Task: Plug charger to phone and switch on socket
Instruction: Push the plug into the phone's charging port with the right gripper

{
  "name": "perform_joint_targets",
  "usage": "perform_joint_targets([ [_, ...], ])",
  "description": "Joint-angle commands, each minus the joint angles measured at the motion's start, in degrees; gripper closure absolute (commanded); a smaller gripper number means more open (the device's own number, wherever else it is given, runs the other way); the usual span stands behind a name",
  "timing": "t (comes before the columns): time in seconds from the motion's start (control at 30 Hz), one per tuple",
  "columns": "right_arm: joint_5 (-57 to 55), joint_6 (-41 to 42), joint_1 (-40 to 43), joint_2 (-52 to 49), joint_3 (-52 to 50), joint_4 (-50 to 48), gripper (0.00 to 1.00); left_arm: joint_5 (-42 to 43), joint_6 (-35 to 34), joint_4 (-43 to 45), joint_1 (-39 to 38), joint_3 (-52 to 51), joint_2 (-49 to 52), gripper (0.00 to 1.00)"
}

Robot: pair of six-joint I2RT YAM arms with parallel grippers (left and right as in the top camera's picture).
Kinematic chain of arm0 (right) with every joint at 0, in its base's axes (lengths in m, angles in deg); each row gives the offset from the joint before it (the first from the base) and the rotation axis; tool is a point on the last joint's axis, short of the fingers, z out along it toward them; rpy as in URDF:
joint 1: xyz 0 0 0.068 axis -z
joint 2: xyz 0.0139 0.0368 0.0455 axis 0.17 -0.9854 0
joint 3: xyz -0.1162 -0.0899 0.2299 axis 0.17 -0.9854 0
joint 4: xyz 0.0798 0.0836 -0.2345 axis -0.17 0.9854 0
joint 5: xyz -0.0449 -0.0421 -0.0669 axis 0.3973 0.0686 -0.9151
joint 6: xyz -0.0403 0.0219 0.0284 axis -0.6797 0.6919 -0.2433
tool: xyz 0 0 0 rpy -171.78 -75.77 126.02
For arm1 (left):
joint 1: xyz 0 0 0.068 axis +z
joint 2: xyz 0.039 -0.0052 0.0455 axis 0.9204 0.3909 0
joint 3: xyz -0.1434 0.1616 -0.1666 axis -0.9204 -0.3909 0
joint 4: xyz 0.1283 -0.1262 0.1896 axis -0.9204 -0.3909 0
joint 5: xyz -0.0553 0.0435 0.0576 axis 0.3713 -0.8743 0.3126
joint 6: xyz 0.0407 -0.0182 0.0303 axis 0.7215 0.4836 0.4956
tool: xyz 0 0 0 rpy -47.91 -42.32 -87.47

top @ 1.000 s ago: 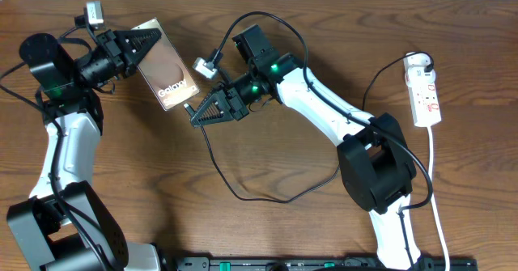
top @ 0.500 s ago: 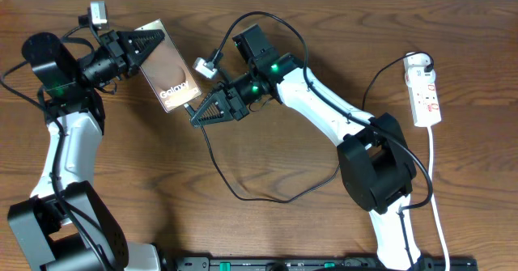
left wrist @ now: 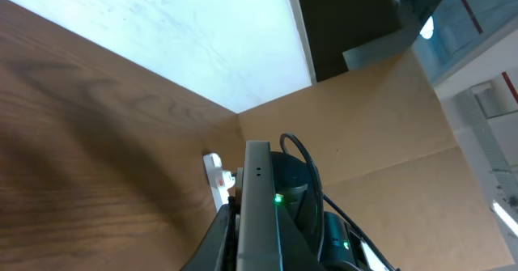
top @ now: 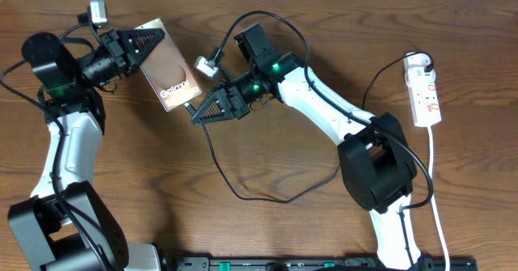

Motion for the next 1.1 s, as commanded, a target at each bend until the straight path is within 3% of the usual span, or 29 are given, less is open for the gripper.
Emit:
perform_joint_targets([
  [0.0,0.3,2.9,0.8,-0.3,1.1,-1.5,0.99,1.0,-1.0,1.0,-1.0,-0.2,-0.7,0.92],
  [0.43,-1.6,7.4,0.7,-0.3,1.1,-5.2,0.99,-0.2,-0.9,1.3,-1.9,-0.2,-0.7,0.93],
  [1.07,-2.1,10.9,0.7,-0.3,1.1,-10.2,0.99,8.1,1.7,1.3,-1.9,-0.2,-0.7,0.93],
])
